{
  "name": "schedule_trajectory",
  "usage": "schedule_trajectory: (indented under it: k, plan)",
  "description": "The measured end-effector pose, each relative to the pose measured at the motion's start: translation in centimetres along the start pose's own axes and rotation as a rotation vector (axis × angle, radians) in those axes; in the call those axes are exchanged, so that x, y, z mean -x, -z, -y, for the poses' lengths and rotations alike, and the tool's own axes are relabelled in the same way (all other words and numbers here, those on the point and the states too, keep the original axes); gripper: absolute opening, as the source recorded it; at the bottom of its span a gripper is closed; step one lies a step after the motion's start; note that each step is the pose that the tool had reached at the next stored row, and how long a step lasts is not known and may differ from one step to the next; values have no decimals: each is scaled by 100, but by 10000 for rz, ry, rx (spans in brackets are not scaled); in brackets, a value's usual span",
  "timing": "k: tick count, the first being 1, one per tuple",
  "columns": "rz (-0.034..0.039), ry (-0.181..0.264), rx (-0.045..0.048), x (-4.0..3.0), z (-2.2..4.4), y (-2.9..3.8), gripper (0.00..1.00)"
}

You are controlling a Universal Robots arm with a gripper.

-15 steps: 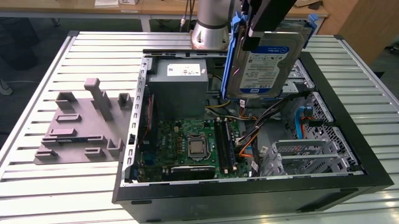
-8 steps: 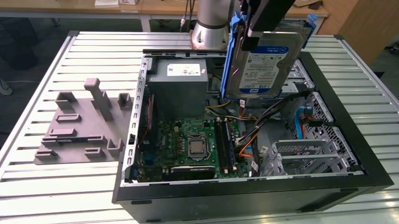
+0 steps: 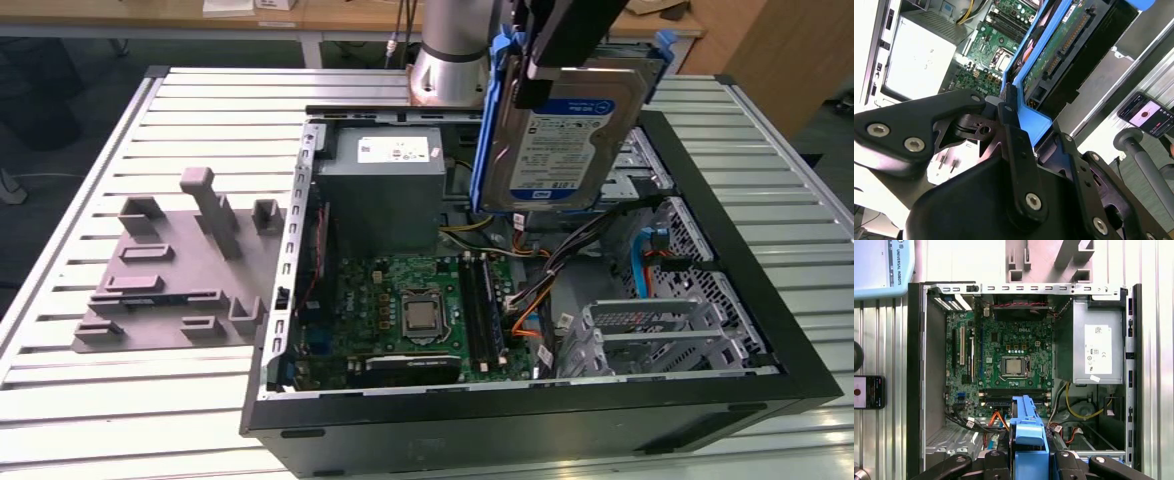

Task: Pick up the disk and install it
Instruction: 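Insert the disk into the insertion slot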

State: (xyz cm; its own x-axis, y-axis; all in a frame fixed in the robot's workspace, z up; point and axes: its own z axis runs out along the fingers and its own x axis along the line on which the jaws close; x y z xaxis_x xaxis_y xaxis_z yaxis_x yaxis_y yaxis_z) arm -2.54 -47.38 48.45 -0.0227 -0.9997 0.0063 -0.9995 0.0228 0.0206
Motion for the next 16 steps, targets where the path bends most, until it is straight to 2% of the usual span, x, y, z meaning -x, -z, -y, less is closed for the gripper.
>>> schedule_trajectory:
  k: [16]
  plan:
    - [0, 0, 0, -1, -32, -1, 36]
